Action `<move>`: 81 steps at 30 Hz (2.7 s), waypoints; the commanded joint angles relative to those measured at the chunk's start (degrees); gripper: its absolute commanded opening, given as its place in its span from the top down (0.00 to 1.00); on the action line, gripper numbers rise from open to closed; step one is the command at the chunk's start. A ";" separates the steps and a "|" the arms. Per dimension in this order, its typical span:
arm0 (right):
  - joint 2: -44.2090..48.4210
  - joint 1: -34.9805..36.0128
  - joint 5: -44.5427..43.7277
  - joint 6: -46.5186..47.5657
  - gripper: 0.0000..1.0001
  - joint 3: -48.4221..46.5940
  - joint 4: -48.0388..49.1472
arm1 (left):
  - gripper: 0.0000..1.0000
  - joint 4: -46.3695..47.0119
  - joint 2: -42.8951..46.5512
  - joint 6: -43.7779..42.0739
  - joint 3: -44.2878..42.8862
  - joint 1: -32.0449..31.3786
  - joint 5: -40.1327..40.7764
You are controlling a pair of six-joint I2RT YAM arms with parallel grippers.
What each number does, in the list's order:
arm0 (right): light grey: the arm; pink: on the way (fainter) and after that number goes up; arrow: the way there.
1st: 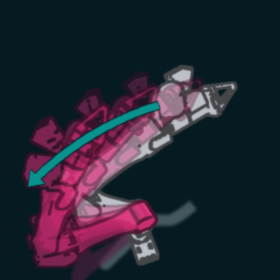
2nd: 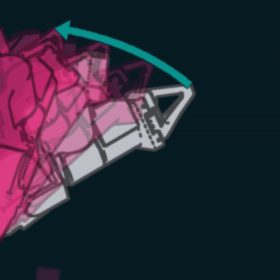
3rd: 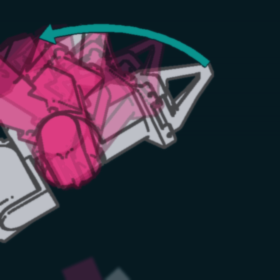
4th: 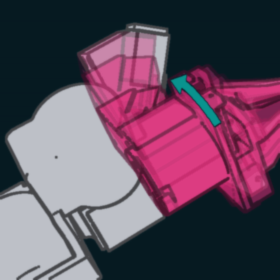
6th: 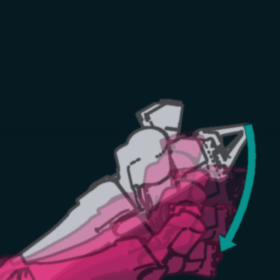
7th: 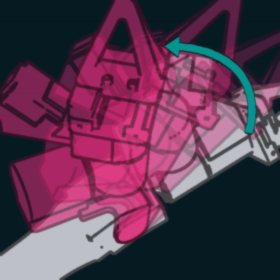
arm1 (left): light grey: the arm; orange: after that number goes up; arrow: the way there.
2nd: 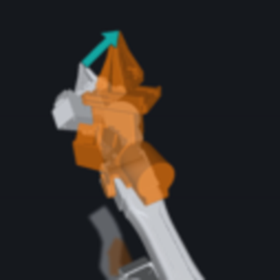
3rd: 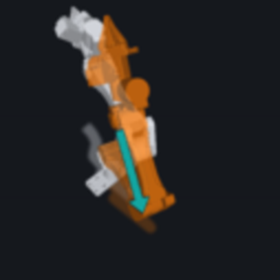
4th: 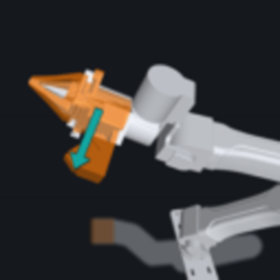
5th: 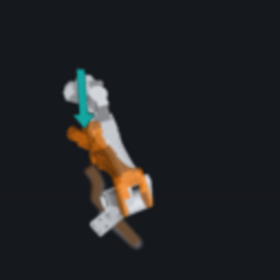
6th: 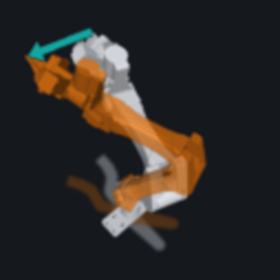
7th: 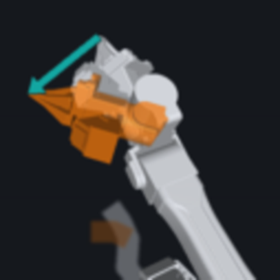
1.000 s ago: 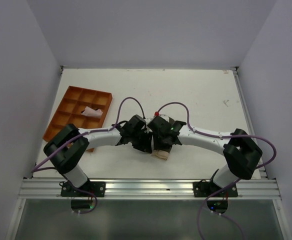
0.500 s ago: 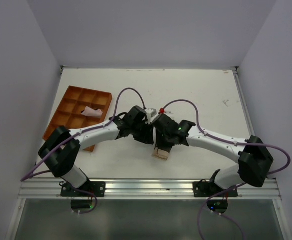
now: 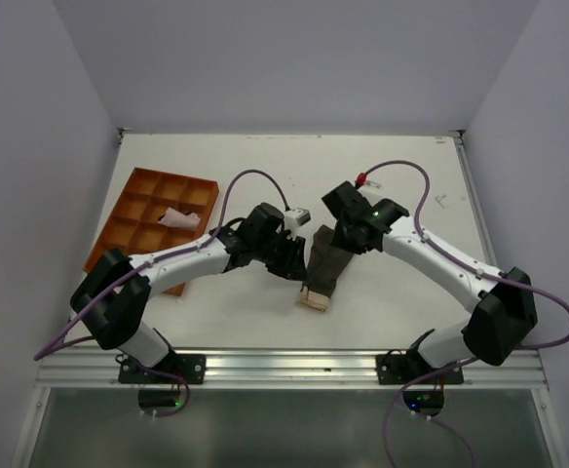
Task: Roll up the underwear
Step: Fold the underwear
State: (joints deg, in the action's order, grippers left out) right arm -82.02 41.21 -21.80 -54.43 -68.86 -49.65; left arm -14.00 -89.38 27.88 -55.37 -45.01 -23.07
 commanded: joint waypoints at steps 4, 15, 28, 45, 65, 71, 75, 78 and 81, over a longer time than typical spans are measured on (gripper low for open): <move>-8.67 -7.27 -2.72 0.82 0.61 -8.74 -3.96 | 0.64 8.54 0.88 1.83 2.37 -0.07 -5.40; -26.61 -8.96 -1.84 1.87 0.55 -24.21 -10.29 | 0.66 17.25 0.88 3.15 10.81 -0.86 -6.90; -32.94 -9.04 -2.28 5.30 0.56 -22.55 -9.77 | 0.66 16.12 1.67 3.33 10.56 -1.13 -3.74; -36.28 -9.13 -3.86 6.18 0.59 -23.25 -11.09 | 0.70 16.45 1.32 2.00 10.90 -1.39 -1.36; -36.02 -9.04 -3.51 8.65 0.61 -22.72 -8.01 | 0.69 18.83 -3.08 2.62 12.66 -1.39 -1.19; -36.02 -9.04 -2.72 8.56 0.60 -22.28 -6.87 | 0.69 19.36 -3.34 2.80 13.80 -1.39 -1.10; -37.07 -9.04 -3.16 8.38 0.60 -23.16 -8.27 | 0.69 19.45 -3.52 2.62 14.24 -1.39 -1.01; -37.51 -9.04 -3.77 8.03 0.62 -23.34 -9.15 | 0.69 19.54 -3.69 2.62 14.33 -1.39 -0.75; -37.78 -9.04 -3.77 7.68 0.63 -23.42 -9.68 | 0.69 19.80 -3.78 2.79 14.42 -1.39 -0.75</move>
State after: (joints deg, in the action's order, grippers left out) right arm -119.00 32.23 -23.53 -46.02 -91.37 -58.04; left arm 2.68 -92.79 30.48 -41.34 -46.22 -24.60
